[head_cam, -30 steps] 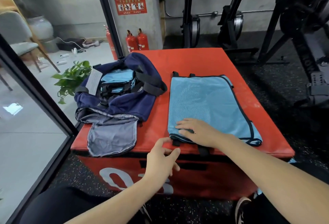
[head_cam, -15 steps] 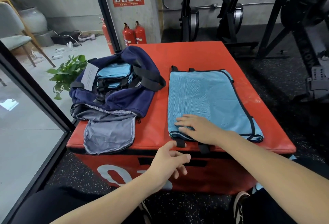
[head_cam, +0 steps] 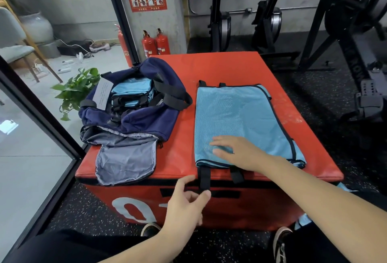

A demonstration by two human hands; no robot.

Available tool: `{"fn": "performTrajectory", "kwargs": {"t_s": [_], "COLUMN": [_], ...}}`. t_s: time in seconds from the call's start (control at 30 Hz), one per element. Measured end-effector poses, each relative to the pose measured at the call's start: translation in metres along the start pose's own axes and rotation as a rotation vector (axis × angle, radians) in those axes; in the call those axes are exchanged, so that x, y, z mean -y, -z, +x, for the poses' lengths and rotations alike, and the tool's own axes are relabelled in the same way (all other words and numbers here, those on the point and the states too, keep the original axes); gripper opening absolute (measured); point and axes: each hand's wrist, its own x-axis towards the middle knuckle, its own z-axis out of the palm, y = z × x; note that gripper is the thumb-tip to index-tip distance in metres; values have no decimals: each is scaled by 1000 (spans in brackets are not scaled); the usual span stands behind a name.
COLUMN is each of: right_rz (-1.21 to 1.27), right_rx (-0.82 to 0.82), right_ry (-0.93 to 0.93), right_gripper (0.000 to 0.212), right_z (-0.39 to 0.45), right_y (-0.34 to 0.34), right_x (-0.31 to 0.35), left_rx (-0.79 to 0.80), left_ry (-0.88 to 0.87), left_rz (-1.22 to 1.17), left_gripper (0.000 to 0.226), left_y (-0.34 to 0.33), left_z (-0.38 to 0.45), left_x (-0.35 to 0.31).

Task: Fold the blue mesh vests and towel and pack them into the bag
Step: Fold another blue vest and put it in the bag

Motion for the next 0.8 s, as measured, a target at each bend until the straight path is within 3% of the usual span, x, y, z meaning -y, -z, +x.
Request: {"fn": "performTrajectory", "kwargs": {"t_s": [0.17, 0.27, 0.4, 0.6, 0.67, 0.8], "right_rz": [-78, -176, -217, -166, -196, -256], "right_rx": [-106, -143, -162, -192, -164, -208], "right_ry": [-70, -113, -161, -184, -167, -129], "right_gripper": [29, 31, 35, 37, 30, 18], "right_z": [-37, -67, -109, -140, -140, -133], "right_y": [36, 56, 74, 81, 78, 73], "right_x": [-28, -54, -77, -102, -105, -104], "left_rx": [-95, -6, 81, 235, 231, 196], "left_ry": [-619, -891, -783, -660, -655, -599], "left_rz": [472, 723, 997, 1032, 1029, 953], "left_gripper": [21, 18, 46, 91, 89, 47], "left_y": [6, 7, 15, 27, 26, 18], "left_z": [32, 72, 105, 111, 110, 103], "left_x": [-12, -8, -10, -20, -22, -29]}}
